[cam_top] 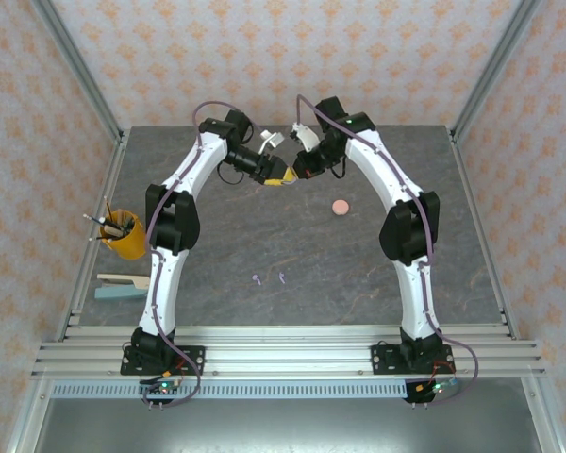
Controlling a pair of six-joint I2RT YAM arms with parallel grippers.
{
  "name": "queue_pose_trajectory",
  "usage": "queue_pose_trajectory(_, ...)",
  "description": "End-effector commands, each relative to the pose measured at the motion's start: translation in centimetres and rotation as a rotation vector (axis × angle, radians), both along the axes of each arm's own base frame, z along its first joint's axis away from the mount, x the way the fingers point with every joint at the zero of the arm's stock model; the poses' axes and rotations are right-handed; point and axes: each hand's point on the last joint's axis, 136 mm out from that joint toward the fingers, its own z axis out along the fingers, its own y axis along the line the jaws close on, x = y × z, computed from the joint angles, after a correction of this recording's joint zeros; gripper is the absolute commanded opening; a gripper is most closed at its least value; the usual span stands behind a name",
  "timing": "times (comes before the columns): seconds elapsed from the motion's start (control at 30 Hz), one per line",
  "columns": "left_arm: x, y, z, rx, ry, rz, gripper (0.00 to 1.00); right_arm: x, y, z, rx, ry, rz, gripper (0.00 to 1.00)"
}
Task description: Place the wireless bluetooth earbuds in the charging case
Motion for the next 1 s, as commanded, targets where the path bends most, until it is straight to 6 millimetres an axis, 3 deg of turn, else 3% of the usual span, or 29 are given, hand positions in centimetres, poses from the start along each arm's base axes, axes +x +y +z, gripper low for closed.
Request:
queue_pose_trajectory(0.0, -0.3, -0.3, 0.4, -0.025, 0.003, -0.021, 0.53, -0.3, 0.7, 1.4, 0.018, -0.023, 0.026, 0.0)
queue_pose_trajectory(0.6, -0.6, -0.5, 0.1, -0.032, 0.014, -0.034, 0.31, -0.3, 0.5, 1.1, 0.003, -0.021, 0.022, 0.0)
queue_pose_trajectory(0.87, -0.9, -0.4, 0.0, -0.031, 0.021, -0.04, 0.09, 0.2, 0.3, 1.1, -0.014, -0.035, -0.004, 0.0)
queue_pose_trajectory(0.9, -0.9, -0.4, 0.0, -0.031, 0.023, -0.041, 0.05, 0.4, 0.2, 1.2, -0.02, -0.04, -0.018, 0.01)
queue_pose_trajectory(0.97, -1.0, -0.3, -0.1, -0.024, 0.02, -0.044, 0.0, 1.0, -0.2, 1.7, -0.027, -0.058, -0.056, 0.22)
